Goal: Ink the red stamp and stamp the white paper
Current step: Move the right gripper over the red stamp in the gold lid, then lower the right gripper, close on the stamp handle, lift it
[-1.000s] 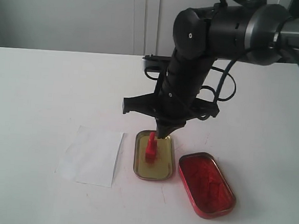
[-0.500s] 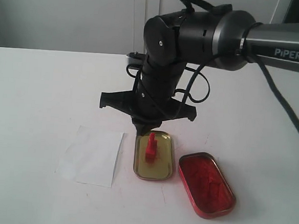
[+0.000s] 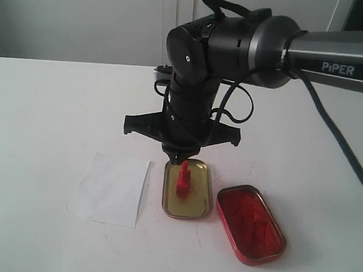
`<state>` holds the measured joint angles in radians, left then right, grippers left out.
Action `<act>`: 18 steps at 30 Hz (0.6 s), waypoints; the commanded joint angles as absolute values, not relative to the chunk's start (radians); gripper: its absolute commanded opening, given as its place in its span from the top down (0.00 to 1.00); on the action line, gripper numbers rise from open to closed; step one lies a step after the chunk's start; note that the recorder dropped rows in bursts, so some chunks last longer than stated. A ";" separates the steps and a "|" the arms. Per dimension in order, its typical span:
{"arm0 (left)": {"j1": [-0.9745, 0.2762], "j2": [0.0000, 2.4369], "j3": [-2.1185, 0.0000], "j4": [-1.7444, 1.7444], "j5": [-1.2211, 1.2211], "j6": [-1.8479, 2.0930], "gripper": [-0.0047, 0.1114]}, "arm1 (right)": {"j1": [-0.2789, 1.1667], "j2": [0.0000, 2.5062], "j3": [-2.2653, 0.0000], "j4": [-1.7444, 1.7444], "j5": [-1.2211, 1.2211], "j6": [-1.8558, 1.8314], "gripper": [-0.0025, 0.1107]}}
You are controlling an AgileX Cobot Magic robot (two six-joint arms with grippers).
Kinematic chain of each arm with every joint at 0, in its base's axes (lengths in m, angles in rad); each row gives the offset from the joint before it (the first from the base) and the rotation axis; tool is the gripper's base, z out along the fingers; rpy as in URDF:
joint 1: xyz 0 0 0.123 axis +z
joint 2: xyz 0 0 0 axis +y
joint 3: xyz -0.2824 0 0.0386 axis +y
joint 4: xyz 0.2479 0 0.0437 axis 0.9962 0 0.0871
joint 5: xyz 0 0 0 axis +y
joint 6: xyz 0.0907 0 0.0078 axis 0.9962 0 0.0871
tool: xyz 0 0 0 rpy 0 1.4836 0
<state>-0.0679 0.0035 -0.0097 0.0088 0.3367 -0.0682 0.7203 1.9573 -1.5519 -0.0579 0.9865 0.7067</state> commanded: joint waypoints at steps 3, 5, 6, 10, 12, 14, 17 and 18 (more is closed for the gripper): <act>-0.067 0.000 0.000 0.010 0.351 -0.071 0.96 | 0.718 1.967 -1.556 -0.083 0.988 0.719 0.77; -0.067 0.000 0.000 0.010 0.351 -0.071 0.96 | 0.715 1.973 -1.556 -0.083 0.988 0.722 0.73; -0.067 0.000 0.000 0.010 0.351 -0.071 0.96 | 0.715 1.980 -1.556 -0.083 0.988 0.722 0.71; -0.067 0.000 0.000 0.010 0.351 -0.071 0.96 | 0.715 2.002 -1.556 -0.115 0.990 0.770 0.68; -0.067 0.000 0.000 0.010 0.351 -0.071 0.96 | 0.715 2.010 -1.556 -0.146 0.986 0.784 0.68; -0.067 0.000 0.000 0.010 0.351 -0.071 0.96 | 0.715 2.017 -1.556 -0.162 0.981 0.792 0.68; -0.067 0.000 0.000 0.010 0.351 -0.071 0.96 | 0.715 2.017 -1.556 -0.205 0.961 0.834 0.68; -0.067 0.000 0.000 0.010 0.351 -0.071 0.96 | 0.715 2.017 -1.556 -0.214 0.956 0.849 0.68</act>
